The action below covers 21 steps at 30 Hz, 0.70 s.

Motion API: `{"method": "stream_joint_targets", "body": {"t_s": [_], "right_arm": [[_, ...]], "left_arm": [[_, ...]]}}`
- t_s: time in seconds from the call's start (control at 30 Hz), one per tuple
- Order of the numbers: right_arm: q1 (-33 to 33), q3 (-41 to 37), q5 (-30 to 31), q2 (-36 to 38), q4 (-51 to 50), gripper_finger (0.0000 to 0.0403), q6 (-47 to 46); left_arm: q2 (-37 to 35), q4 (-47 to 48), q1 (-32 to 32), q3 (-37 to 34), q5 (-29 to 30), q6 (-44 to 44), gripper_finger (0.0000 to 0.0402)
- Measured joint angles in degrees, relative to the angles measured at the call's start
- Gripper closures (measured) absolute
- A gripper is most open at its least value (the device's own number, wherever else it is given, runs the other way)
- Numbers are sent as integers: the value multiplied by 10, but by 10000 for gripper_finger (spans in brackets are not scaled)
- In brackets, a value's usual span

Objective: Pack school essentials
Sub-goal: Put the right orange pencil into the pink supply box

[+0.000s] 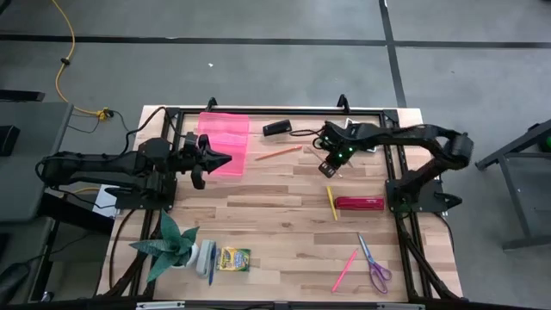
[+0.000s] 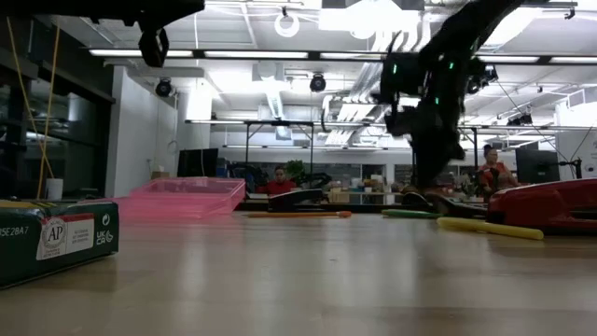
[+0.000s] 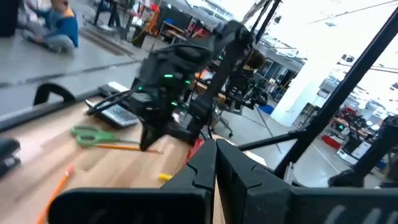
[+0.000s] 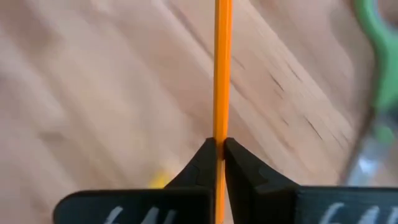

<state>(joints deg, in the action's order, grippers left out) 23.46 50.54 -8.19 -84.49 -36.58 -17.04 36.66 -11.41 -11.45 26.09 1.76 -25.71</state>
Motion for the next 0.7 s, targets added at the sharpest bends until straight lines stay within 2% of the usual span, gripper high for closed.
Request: {"method": "stream_joint_targets", "body": {"t_s": [0.07,0.2,0.43,0.53,0.7], "right_arm": [[-27,0,1,35,45,402,-12],[-75,0,8,87,196,402,-36],[-126,0,21,95,444,403,-23],[-141,0,40,90,496,403,4],[-150,0,61,90,519,403,33]], "left_arm": [[7,6,-8,14,2,15,398],[37,54,-43,58,1,56,375],[105,65,-114,133,-84,112,286],[133,63,-129,166,-100,114,242],[185,50,-117,197,-130,126,188]]}}
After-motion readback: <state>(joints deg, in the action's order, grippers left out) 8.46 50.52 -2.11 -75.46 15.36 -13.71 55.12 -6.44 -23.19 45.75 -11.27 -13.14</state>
